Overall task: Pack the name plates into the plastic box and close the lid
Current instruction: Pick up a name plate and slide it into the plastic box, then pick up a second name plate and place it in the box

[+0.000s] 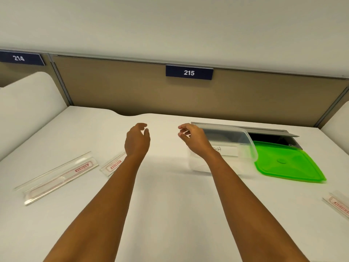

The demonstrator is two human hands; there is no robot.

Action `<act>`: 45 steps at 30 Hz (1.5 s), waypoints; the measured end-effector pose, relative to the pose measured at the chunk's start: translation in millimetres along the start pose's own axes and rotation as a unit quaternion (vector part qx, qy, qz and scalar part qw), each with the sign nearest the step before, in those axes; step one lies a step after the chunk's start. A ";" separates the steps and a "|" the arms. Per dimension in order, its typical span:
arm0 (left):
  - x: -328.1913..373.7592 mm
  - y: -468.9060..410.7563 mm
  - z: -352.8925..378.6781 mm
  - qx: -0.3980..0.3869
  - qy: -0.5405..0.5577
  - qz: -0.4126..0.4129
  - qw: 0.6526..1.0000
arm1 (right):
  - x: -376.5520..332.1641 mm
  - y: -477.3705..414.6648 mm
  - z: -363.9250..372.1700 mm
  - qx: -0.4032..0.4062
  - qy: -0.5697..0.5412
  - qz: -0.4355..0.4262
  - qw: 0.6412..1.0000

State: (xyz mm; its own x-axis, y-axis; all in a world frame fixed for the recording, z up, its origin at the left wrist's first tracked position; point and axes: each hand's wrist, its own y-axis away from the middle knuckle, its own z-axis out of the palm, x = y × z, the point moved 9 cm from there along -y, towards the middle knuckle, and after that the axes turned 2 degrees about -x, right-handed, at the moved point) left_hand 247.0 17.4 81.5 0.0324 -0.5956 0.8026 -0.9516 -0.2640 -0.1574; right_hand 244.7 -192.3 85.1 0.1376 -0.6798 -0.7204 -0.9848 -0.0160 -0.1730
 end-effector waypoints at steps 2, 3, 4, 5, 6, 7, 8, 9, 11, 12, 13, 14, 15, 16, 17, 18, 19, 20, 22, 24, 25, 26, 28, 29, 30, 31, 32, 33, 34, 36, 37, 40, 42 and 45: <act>-30.7 0.0 -20.9 0.032 0.047 -0.068 0.996 | -7.6 -3.3 24.6 -0.014 -0.020 0.010 1.000; -44.8 1.8 -28.1 0.049 0.071 -0.103 0.991 | -8.3 -4.5 34.6 -0.021 -0.032 0.018 0.999; -59.6 3.3 -36.5 0.066 0.091 -0.134 0.985 | -9.3 -6.4 46.7 -0.030 -0.046 0.026 0.998; -75.5 4.1 -43.8 0.082 0.108 -0.159 0.978 | -10.2 -9.1 59.5 -0.039 -0.059 0.036 0.997; -90.1 5.5 -49.7 0.095 0.122 -0.181 0.971 | -10.6 -11.6 71.5 -0.047 -0.067 0.046 0.996; -105.0 6.5 -54.0 0.108 0.136 -0.200 0.964 | -10.4 -14.4 83.4 -0.055 -0.072 0.055 0.994; -119.9 8.0 -57.2 0.120 0.153 -0.220 0.956 | -9.8 -17.2 95.2 -0.064 -0.075 0.063 0.993; -133.3 11.0 -58.2 0.130 0.171 -0.241 0.946 | -8.1 -19.1 105.2 -0.072 -0.074 0.071 0.992; -158.5 16.3 -59.0 0.150 0.199 -0.280 0.927 | -5.2 -24.9 125.8 -0.090 -0.070 0.085 0.990; -168.3 19.3 -57.9 0.158 0.211 -0.296 0.918 | -3.2 -27.8 134.3 -0.096 -0.068 0.091 0.989; -177.3 22.2 -56.3 0.166 0.224 -0.308 0.910 | -1.4 -31.1 141.9 -0.098 -0.067 0.097 0.988; -183.3 25.9 -54.6 0.175 0.235 -0.314 0.903 | 1.0 -33.8 147.4 -0.097 -0.066 0.102 0.988; -189.1 29.2 -53.0 0.189 0.244 -0.316 0.897 | 3.2 -37.4 153.0 -0.094 -0.065 0.108 0.988; -192.3 32.6 -51.7 0.205 0.252 -0.311 0.893 | 5.6 -41.1 157.8 -0.091 -0.065 0.112 0.987; -194.3 35.5 -51.2 0.223 0.255 -0.300 0.891 | 8.0 -44.7 162.1 -0.087 -0.066 0.116 0.987; -194.8 37.3 -50.8 0.242 0.255 -0.287 0.891 | 10.2 -48.0 166.3 -0.085 -0.068 0.119 0.987; -193.9 39.3 -50.1 0.258 0.253 -0.274 0.891 | 12.0 -50.4 169.6 -0.084 -0.070 0.122 0.986; -192.3 40.1 -49.0 0.269 0.248 -0.262 0.893 | 13.6 -53.2 173.6 -0.085 -0.072 0.123 0.986; -188.0 40.6 -44.1 0.272 0.240 -0.241 0.900 | 15.8 -57.7 180.7 -0.089 -0.075 0.120 0.986; -183.4 40.4 -38.1 0.260 0.220 -0.216 0.915 | 16.5 -60.7 186.2 -0.089 -0.087 0.113 0.986; -181.4 40.2 -35.7 0.253 0.203 -0.201 0.924 | 16.9 -61.9 187.7 -0.084 -0.097 0.111 0.986; -179.9 39.9 -33.6 0.248 0.189 -0.188 0.932 | 17.6 -63.0 187.9 -0.074 -0.107 0.111 0.985; -179.8 38.1 -30.0 0.236 0.176 -0.180 0.938 | 19.7 -64.2 185.8 -0.051 -0.135 0.117 0.983; -180.3 37.1 -28.8 0.231 0.179 -0.184 0.938 | 21.0 -64.2 184.3 -0.044 -0.149 0.123 0.980; -180.8 35.5 -27.7 0.225 0.189 -0.189 0.937 | 22.1 -63.7 182.6 -0.040 -0.158 0.127 0.978; -181.2 33.4 -27.0 0.217 0.205 -0.191 0.935 | 22.9 -62.7 180.3 -0.038 -0.163 0.131 0.977; -179.3 30.5 -28.2 0.209 0.221 -0.192 0.933 | 23.1 -61.2 176.6 -0.035 -0.165 0.132 0.977; -176.6 26.4 -30.8 0.202 0.236 -0.190 0.931 | 22.5 -59.6 171.8 -0.029 -0.168 0.131 0.977; -172.5 20.9 -35.0 0.195 0.249 -0.187 0.930 | 20.6 -58.1 166.2 -0.023 -0.172 0.128 0.976; -161.2 7.2 -47.1 0.183 0.260 -0.183 0.930 | 13.7 -53.2 152.0 -0.008 -0.187 0.117 0.975; -156.1 -0.4 -51.9 0.171 0.261 -0.189 0.931 | 9.6 -49.9 143.7 0.001 -0.198 0.110 0.974; -144.1 -22.9 -58.9 0.122 0.285 -0.233 0.922 | -3.7 -40.6 115.4 0.025 -0.216 0.077 0.973; -131.2 -35.6 -65.2 0.087 0.292 -0.253 0.918 | -12.5 -35.5 97.5 0.022 -0.243 0.057 0.968; -114.1 -47.4 -64.2 0.008 0.293 -0.295 0.909 | -21.2 -29.1 73.2 0.004 -0.309 0.037 0.950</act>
State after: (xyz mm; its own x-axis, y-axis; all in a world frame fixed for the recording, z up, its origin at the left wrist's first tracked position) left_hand 268.7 146.6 34.4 0.3625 0.1587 0.9184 -0.8169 -0.4202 0.3950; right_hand 278.3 -123.8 56.2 0.1069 -0.1183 -0.9872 -0.9936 0.0224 -0.1103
